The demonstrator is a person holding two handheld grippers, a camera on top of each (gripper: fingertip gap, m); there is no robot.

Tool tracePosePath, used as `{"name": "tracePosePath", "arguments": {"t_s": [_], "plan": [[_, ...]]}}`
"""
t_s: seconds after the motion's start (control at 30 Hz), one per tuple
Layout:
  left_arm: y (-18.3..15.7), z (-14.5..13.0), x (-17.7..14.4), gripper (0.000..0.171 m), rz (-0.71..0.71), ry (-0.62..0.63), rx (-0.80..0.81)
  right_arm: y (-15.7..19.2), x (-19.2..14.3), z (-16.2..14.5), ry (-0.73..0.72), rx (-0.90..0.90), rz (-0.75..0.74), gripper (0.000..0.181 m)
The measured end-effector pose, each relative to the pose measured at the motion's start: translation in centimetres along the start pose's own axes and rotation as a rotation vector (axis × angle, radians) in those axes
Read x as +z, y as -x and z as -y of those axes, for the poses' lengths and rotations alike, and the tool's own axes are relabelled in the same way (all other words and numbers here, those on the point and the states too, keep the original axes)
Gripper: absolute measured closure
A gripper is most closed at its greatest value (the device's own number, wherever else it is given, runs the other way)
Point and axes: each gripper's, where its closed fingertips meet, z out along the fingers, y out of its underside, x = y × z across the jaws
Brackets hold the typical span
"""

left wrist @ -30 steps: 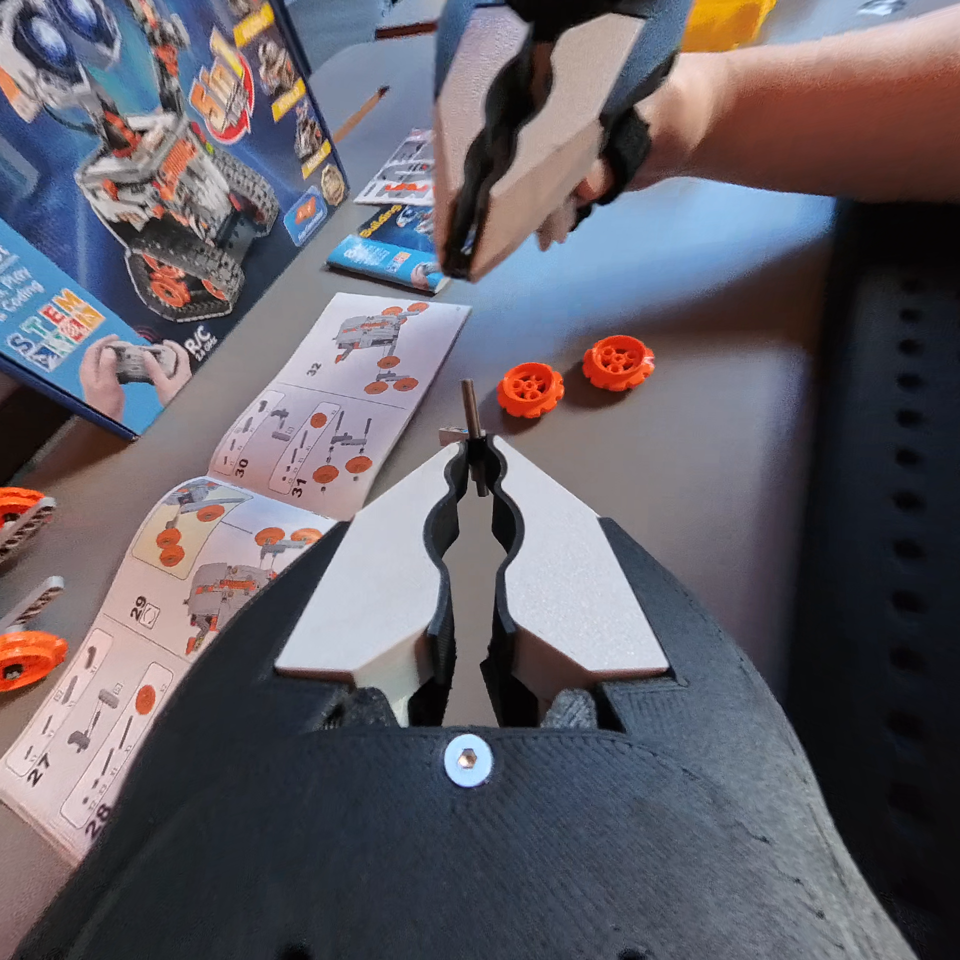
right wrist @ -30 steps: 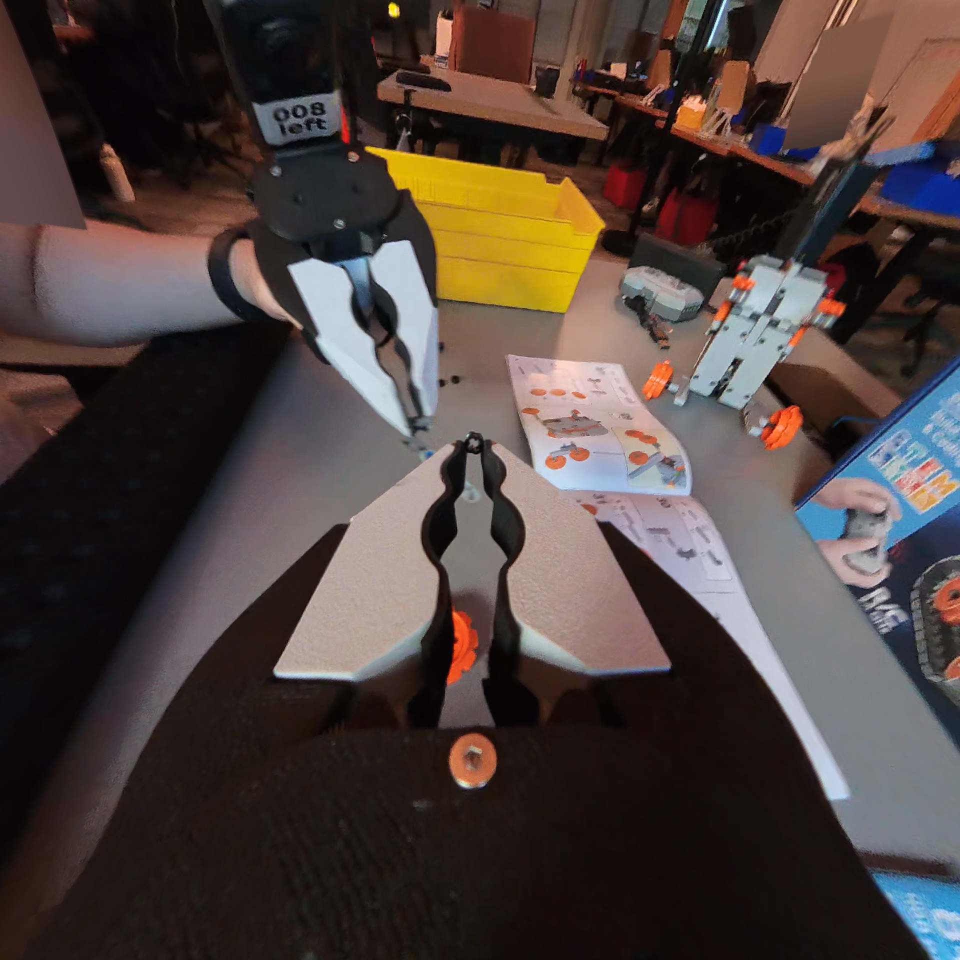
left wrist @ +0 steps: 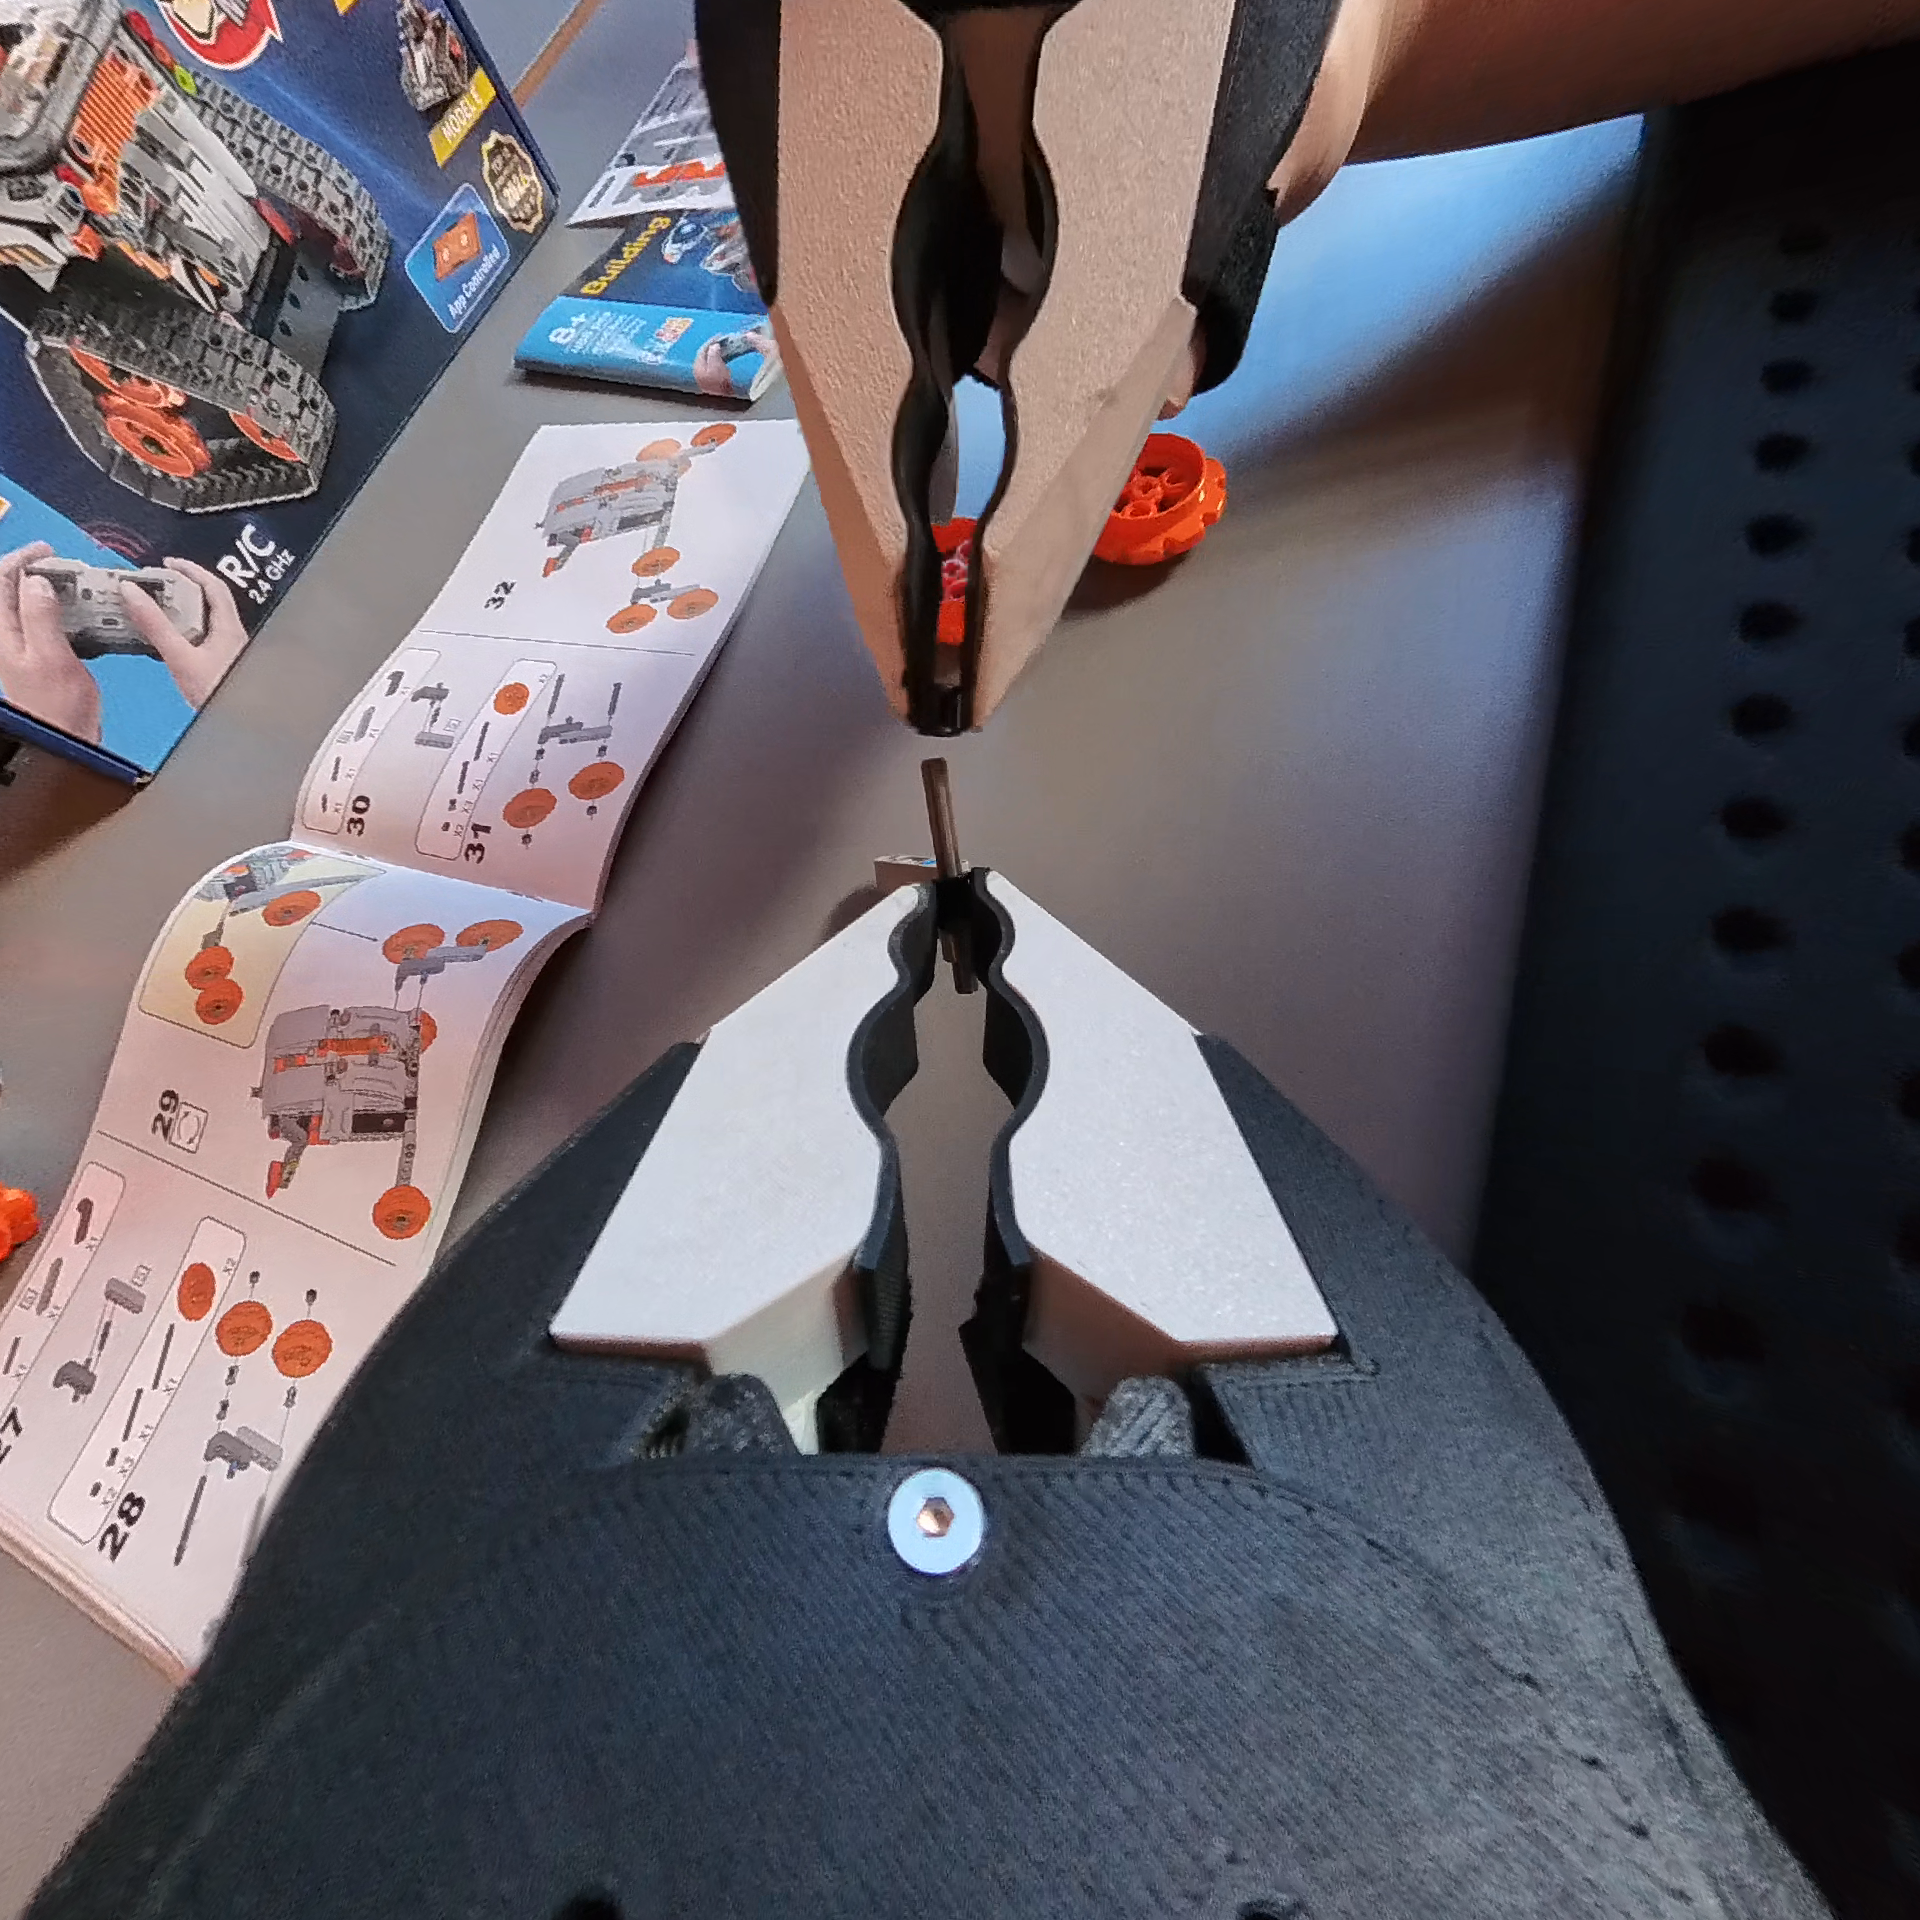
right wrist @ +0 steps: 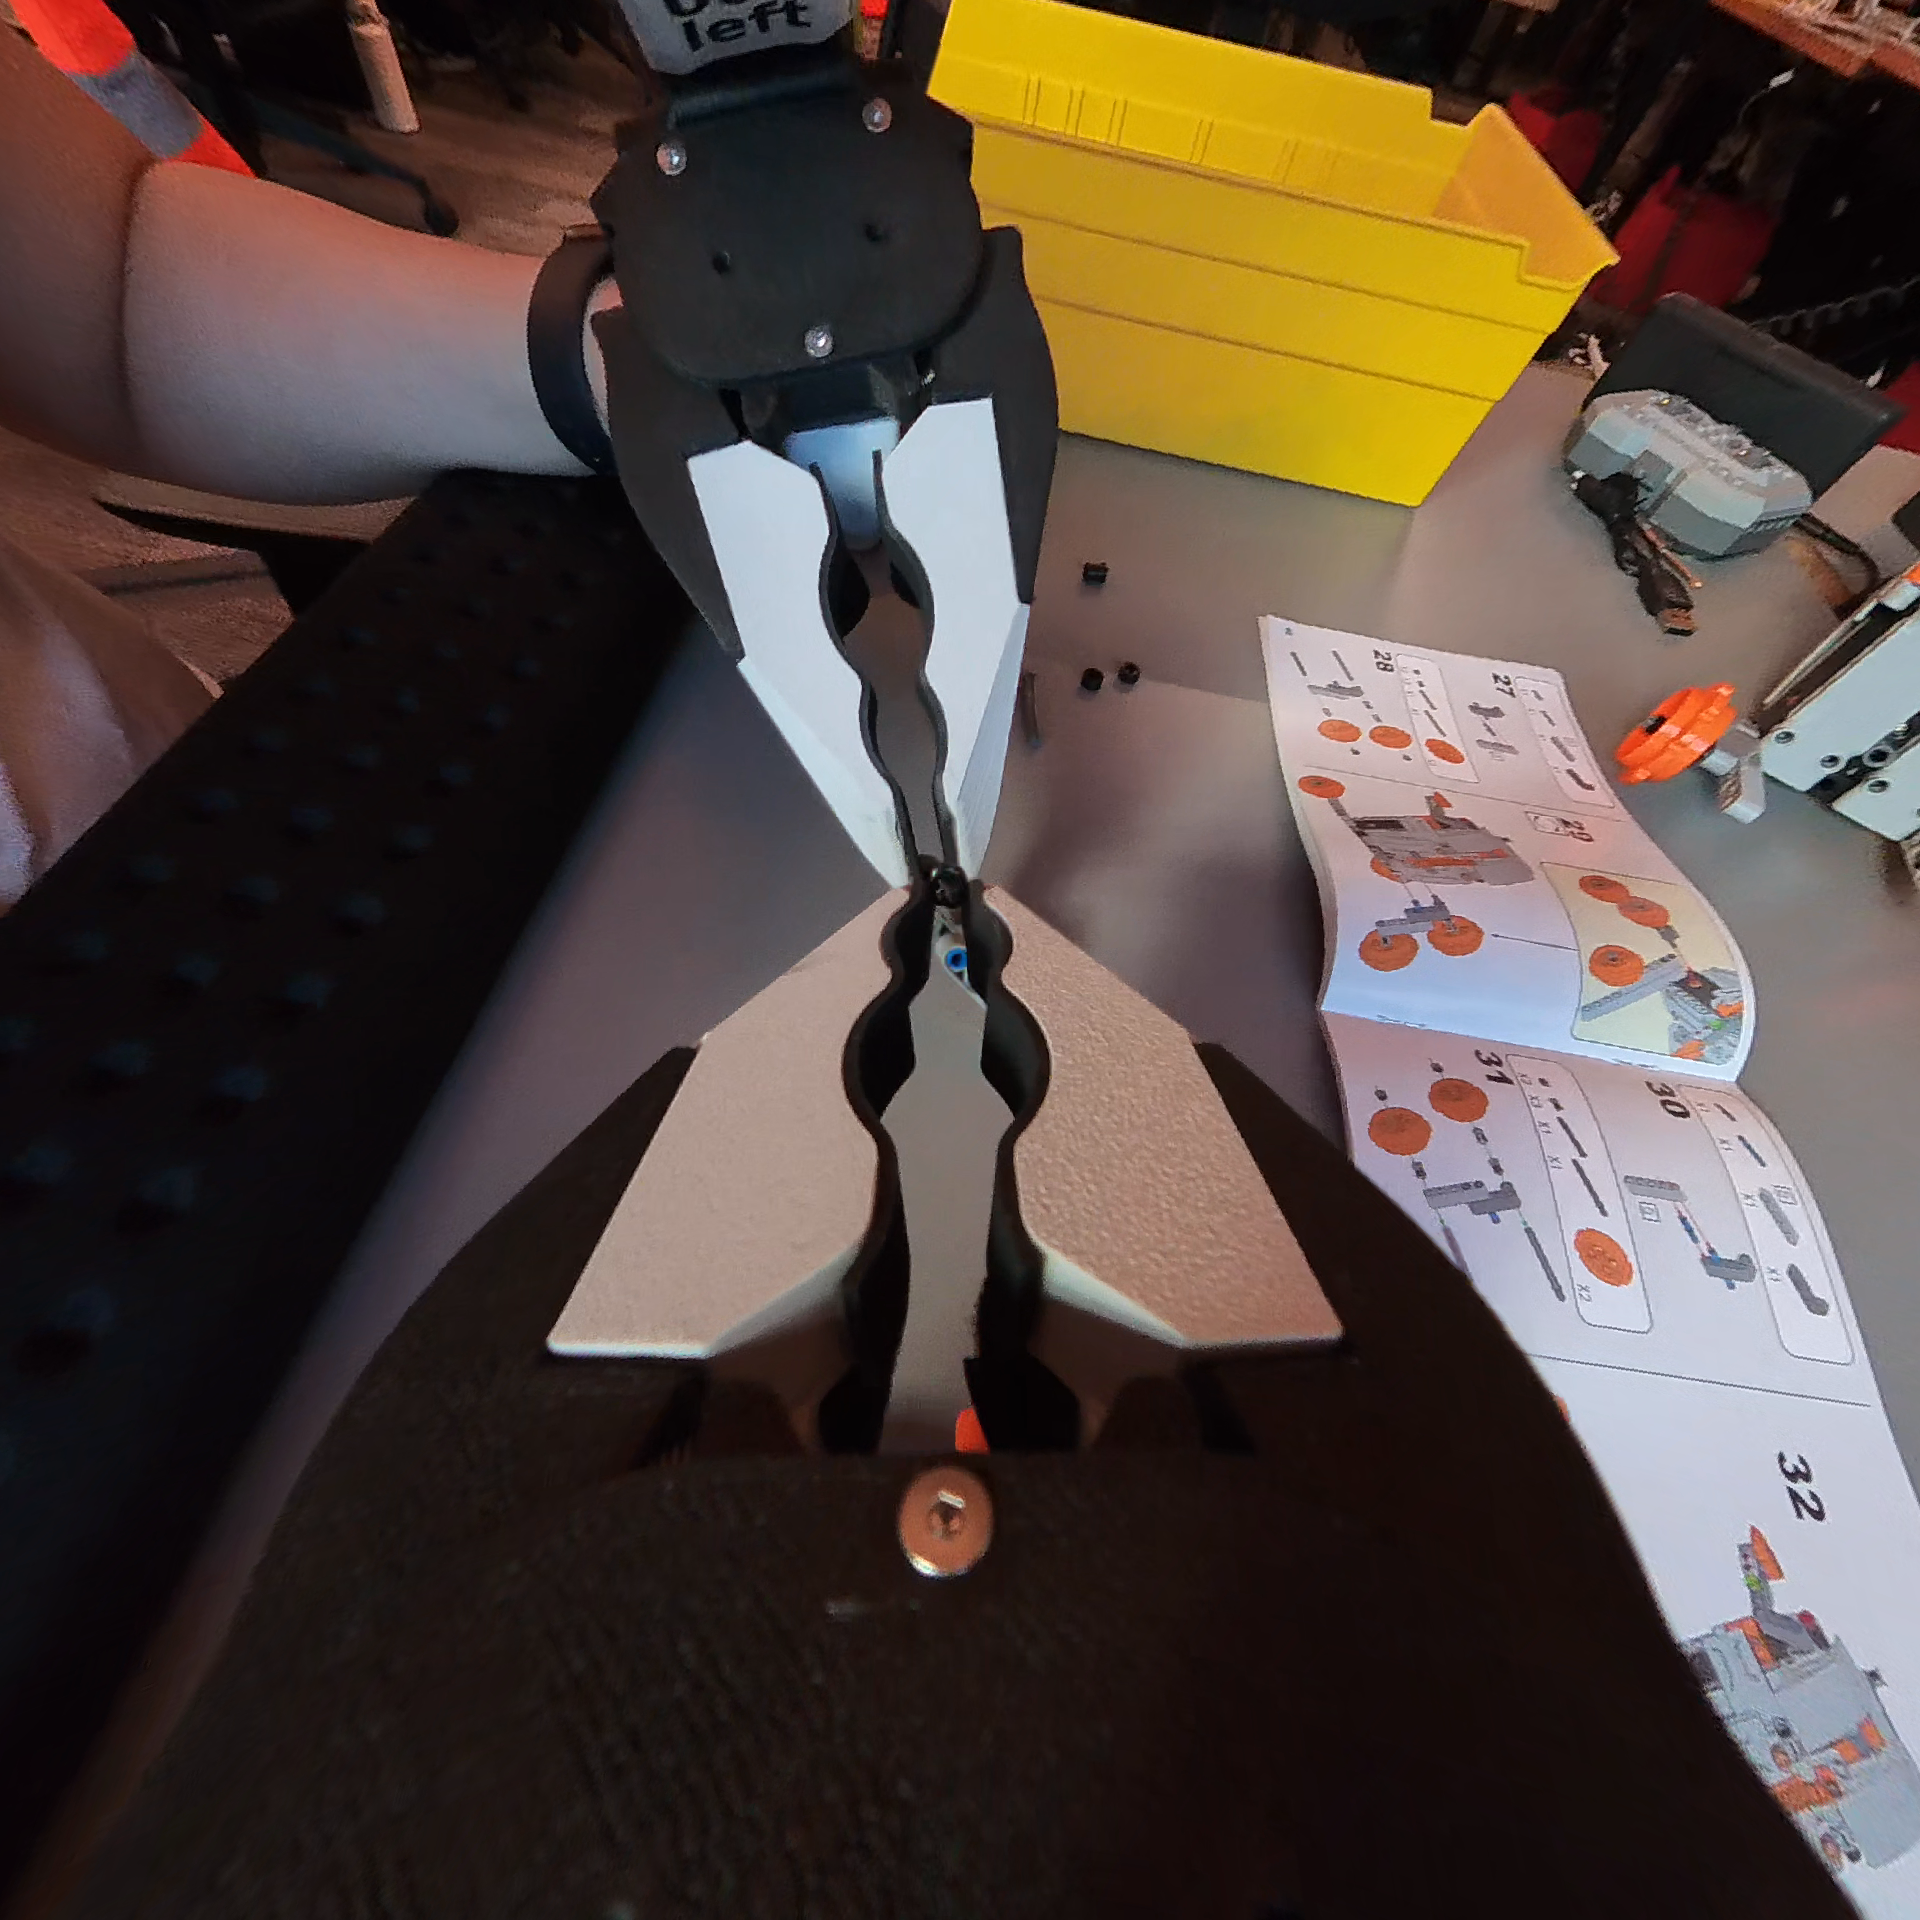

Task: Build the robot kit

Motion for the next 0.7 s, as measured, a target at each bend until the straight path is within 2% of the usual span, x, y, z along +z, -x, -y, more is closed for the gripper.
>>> {"name": "tracePosePath", "arguments": {"t_s": [0.2, 0.5, 0.7], "plan": [[0.0, 0.0, 0.0, 0.168, -0.012, -0.002, -0.002, -0.4, 0.2, -1.0, 0.073, -0.045, -0.04, 0.177], [-0.4, -0.1, 0.2, 0.169, -0.035, -0.001, 0.002, 0.3, 0.2, -1.3, 0.072, 0.017, 0.044, 0.177], [-0.9, -1.1, 0.8, 0.169, -0.015, 0.081, 0.073, 0.5, 0.7, -2.5, 0.133, 0.012, 0.051, 0.177]]}}
